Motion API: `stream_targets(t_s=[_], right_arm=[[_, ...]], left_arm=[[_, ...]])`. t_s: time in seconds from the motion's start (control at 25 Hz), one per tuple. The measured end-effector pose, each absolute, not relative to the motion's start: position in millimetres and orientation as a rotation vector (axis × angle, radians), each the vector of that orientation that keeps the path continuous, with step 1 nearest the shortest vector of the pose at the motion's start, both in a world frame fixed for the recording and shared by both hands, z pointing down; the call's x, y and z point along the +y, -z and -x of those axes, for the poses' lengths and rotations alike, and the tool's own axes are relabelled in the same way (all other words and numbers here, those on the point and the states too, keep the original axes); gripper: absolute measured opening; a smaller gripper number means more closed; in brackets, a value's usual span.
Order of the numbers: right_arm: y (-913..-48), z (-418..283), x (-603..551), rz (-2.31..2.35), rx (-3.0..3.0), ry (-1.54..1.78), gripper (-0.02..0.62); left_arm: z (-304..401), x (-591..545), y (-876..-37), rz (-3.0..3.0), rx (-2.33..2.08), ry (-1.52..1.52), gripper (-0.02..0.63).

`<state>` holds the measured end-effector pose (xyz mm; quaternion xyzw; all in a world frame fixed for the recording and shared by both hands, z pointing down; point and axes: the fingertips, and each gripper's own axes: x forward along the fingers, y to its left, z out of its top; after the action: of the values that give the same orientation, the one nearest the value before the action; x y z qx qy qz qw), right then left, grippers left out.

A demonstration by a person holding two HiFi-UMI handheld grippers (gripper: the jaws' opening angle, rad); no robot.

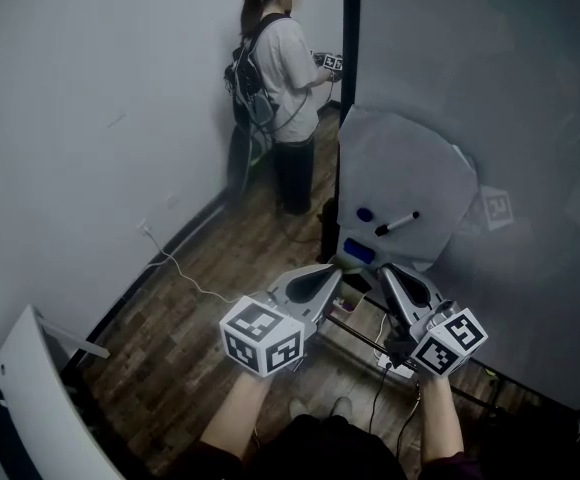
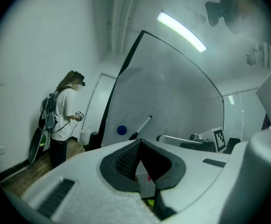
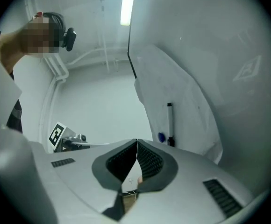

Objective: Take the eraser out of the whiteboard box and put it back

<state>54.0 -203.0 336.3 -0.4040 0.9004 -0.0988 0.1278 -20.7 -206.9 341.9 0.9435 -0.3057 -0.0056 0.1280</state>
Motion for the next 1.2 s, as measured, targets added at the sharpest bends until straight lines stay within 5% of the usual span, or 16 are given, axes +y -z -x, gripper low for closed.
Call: stream_targets(t_s=[1.2], right_arm=[[-323,-60,-195,1.118,2.575,0.301,0.003]], left_arm=[[13,-193,-317,-2.795,-0.897,0.064,0.005]])
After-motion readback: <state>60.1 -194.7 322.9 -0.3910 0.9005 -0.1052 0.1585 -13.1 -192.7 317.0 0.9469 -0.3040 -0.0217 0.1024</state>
